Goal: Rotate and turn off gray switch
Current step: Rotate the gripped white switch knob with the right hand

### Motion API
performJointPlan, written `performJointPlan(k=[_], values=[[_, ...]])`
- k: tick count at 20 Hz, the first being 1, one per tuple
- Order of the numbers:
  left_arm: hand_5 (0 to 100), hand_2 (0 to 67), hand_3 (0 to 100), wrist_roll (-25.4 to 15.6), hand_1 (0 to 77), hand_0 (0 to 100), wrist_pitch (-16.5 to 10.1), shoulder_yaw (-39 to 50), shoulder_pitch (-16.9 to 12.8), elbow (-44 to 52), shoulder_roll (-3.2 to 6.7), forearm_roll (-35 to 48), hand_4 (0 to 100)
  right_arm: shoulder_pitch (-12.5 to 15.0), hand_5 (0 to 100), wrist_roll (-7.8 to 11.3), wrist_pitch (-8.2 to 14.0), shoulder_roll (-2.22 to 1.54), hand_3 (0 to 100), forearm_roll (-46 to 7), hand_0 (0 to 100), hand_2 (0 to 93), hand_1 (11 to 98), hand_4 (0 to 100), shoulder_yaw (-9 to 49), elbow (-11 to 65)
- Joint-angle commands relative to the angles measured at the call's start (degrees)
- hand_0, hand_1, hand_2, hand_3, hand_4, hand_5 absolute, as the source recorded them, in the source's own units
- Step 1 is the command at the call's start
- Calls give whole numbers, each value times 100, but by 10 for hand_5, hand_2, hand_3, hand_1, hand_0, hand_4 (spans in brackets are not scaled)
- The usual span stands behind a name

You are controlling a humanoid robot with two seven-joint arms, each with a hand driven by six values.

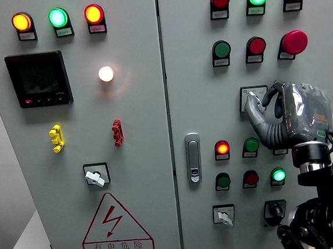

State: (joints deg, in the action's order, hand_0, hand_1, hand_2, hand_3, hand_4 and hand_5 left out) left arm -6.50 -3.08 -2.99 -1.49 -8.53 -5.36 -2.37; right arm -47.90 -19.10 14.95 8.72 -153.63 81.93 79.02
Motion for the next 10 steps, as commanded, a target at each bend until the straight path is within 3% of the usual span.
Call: performJointPlan(k=[1,10], values=[[123,101,215,0,0,0,0,0,-1,0,0,0,117,0,1000,-59,-9,7,1000,-1,883,703,392,968,-1,-27],[124,101,215,0,0,0,0,0,-1,0,0,0,117,17,1000,-76,8,7,1000,-1,893,700,378,973,-1,-27]])
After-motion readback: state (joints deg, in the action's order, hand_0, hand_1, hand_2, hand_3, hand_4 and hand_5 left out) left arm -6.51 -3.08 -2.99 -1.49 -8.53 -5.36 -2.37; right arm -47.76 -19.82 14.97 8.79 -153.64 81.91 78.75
